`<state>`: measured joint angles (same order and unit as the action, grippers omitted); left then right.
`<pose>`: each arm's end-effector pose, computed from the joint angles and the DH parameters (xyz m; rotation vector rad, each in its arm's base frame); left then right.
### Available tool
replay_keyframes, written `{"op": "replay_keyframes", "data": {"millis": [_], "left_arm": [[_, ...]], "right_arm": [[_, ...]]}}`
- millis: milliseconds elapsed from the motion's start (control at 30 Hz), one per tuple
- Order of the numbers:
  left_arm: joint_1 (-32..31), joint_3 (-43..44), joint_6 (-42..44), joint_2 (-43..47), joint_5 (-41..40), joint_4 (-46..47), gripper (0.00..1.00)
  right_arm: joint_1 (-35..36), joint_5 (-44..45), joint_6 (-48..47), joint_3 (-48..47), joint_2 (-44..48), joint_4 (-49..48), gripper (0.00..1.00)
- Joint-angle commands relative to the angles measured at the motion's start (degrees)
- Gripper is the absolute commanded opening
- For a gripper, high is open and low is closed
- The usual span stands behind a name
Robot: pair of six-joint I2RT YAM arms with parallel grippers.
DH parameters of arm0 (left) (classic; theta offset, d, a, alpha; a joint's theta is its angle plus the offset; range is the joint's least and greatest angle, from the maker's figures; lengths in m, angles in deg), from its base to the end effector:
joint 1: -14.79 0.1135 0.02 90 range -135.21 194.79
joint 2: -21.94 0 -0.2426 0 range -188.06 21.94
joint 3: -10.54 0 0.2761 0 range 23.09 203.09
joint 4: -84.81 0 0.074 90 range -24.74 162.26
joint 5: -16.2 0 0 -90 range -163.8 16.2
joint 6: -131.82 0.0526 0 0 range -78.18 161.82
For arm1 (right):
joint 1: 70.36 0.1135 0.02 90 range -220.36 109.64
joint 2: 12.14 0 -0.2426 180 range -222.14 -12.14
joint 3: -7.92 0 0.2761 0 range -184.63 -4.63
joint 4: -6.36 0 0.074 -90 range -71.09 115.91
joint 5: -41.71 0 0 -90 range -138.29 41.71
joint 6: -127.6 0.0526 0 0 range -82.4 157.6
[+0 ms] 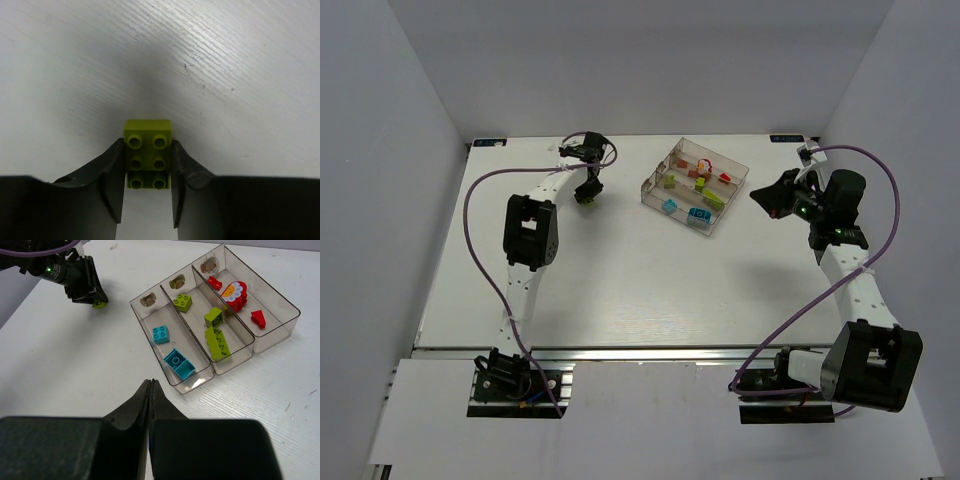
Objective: Sort the legos into containers by color
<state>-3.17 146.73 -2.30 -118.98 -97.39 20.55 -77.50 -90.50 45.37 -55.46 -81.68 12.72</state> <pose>0.5081 -0.1426 0.1296 -0.6896 2.5210 0.2176 0.3219 -0.0047 0.2867 -0.3013 1.7532 0.6634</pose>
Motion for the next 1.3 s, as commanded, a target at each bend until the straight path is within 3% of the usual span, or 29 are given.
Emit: {"op": "replay_keyframes", "data": {"millis": [0, 33, 67, 100, 167, 200, 233, 267, 333, 433, 500, 600, 933, 1067, 1267], "left_arm": [[-0.06, 0.21, 0.35, 1.61, 1.36, 0.11, 0.36], [-0.06, -0.23, 0.35, 2.22, 1.53, 1.07, 0.28], [-0.06, -0.76, 0.70, 3.10, 2.32, 1.86, 0.11], [-0.67, -1.55, 1.14, 4.42, 2.59, 2.91, 0.03], [-1.37, -8.46, 7.59, 10.90, 7.82, 13.07, 0.00], [-1.38, -12.93, 9.99, 13.72, 12.91, 26.17, 0.00], [-1.38, -23.86, 12.71, 19.66, 20.09, 35.00, 0.00], [-1.38, -29.45, 14.57, 22.24, 33.74, 43.44, 0.00], [-0.86, -36.07, 13.27, 24.64, 42.45, 62.22, 0.00], [-0.85, -31.64, 10.03, 19.22, 57.39, 68.65, 0.00], [-1.47, -24.17, 2.58, 11.31, 68.96, 77.04, 0.00], [-2.00, -18.62, -7.72, 5.15, 70.10, 85.86, 0.00], [-6.47, 3.87, -4.31, -7.16, 64.30, 71.31, 0.00], [-7.01, 4.77, -1.77, -8.05, 61.13, 69.55, 0.01], [-8.58, 3.81, 1.66, -8.14, 54.80, 65.85, 0.26]], "right_arm": [[-0.51, -0.85, 0.23, -0.59, 0.28, -1.54, 0.00], [-0.34, -0.85, 0.23, -0.59, 0.37, -1.54, 0.00], [-0.42, -0.94, 0.23, -0.59, 0.37, -1.54, 0.00], [-0.42, -1.02, 0.23, -0.59, 0.45, -1.54, 0.00], [-0.42, -1.37, 0.23, -0.41, 0.54, -1.89, 0.00], [-0.34, -1.46, 0.23, -0.32, 0.63, -2.06, 0.00], [-0.33, -1.55, 0.23, -0.24, 0.63, -2.15, 0.00], [-0.42, -1.90, 0.23, -0.32, 0.63, -2.24, 0.00], [-0.60, -1.82, 0.23, -0.24, 0.63, -2.24, 0.00], [-0.60, -1.73, 0.23, -0.24, 0.81, -2.24, 0.00], [-0.69, -1.90, 0.23, -0.24, 0.72, -2.24, 0.00], [-0.77, -2.25, 0.40, -0.24, 0.72, -2.24, 0.00], [-0.95, -2.87, 0.49, -0.32, 0.46, -2.15, 0.00], [-0.95, -2.87, 0.40, -0.32, 0.63, -2.33, 0.00], [-1.12, -3.31, 0.49, -0.32, 0.72, -2.24, 0.00]]}}
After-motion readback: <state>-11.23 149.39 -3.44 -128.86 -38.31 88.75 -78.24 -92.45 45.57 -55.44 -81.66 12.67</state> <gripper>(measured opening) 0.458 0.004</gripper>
